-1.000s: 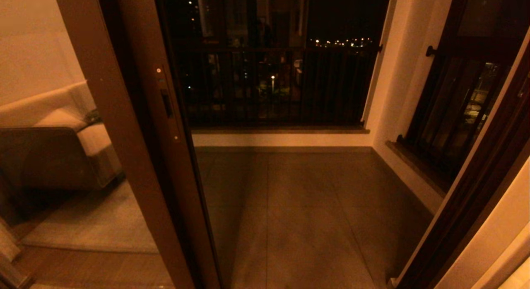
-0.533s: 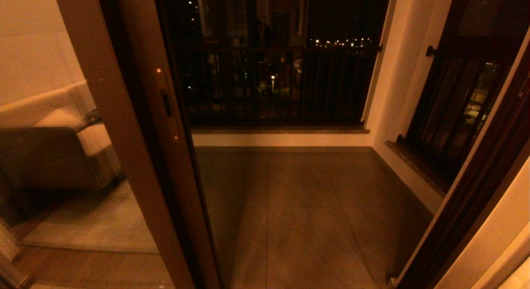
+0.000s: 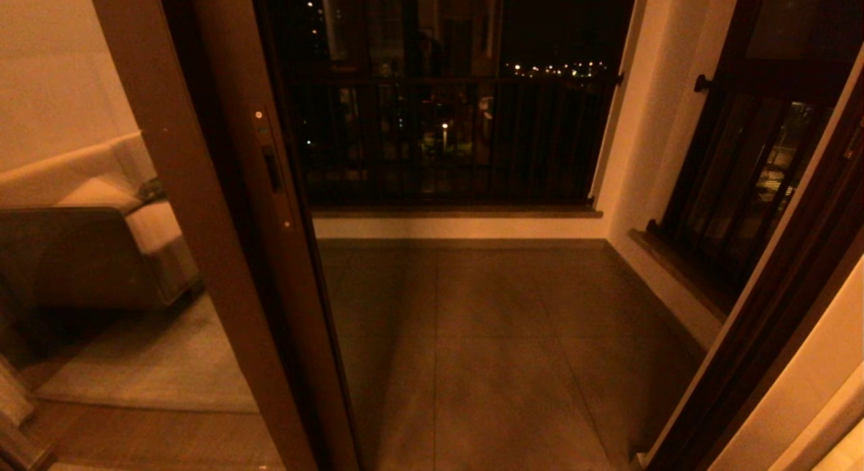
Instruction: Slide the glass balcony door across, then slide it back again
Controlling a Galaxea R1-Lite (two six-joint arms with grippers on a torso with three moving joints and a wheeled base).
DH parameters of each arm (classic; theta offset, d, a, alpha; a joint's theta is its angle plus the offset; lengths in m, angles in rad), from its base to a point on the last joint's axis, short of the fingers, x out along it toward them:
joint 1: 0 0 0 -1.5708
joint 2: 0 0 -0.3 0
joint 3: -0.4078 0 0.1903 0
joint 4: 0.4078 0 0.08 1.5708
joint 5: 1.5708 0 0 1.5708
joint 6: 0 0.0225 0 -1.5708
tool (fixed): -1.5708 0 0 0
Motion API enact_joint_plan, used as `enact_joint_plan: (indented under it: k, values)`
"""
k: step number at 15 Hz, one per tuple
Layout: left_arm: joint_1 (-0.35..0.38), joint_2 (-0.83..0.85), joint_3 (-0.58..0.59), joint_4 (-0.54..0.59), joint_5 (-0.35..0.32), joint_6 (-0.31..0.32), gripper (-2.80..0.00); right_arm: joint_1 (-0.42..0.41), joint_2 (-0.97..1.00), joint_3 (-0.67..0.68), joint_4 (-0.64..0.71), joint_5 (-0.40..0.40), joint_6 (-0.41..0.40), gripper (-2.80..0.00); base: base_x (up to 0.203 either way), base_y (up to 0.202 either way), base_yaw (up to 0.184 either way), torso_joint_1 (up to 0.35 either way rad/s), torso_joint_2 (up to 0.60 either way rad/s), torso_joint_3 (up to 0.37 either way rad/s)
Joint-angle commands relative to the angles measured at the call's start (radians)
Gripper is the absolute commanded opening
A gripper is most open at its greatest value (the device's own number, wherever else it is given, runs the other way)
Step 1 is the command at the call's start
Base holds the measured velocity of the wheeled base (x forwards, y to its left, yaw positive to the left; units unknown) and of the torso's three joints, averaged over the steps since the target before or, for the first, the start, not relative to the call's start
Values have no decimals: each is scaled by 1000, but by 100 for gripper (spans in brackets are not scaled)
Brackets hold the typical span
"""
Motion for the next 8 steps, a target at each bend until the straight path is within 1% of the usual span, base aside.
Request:
enact_joint_plan:
  k: [1, 8]
  values:
    - [0, 2, 38, -1, 0, 0, -280, 1, 2, 0, 0, -3, 3, -280, 0, 0, 0, 0, 0, 0]
    - [0, 2, 38, -1, 0, 0, -280, 0, 2, 0, 0, -4, 17, -280, 0, 0, 0, 0, 0, 0]
